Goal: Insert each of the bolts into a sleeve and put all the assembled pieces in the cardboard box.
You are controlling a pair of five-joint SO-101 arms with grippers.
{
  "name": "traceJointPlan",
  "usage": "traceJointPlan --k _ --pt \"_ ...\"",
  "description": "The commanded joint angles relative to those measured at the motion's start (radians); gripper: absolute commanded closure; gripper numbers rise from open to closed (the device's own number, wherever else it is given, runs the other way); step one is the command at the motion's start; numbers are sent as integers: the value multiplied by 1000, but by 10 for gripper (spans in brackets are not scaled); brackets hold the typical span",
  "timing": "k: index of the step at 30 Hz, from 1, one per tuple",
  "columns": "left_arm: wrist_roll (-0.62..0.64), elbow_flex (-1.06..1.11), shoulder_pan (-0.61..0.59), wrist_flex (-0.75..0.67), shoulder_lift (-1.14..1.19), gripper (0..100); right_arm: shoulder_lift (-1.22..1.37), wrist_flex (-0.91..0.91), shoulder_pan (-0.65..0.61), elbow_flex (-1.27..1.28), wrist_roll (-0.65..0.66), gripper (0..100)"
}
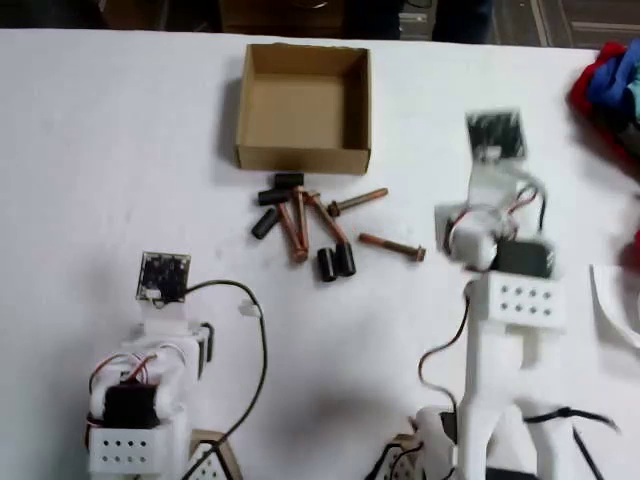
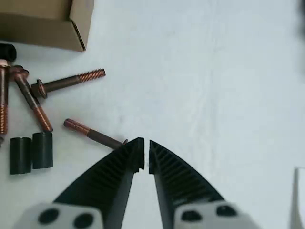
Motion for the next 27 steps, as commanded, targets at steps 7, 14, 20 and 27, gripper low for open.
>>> traceJointPlan --k 7,14,20,27 --pt "9 21 6 3 -23 845 776 657 -68 -833 40 975" --pt "9 21 6 3 -23 845 986 682 -168 -979 270 848" --pt "9 21 6 3 -23 845 992 682 -249 -942 425 573" --pt "9 21 6 3 -23 845 995 680 -377 -907 399 573"
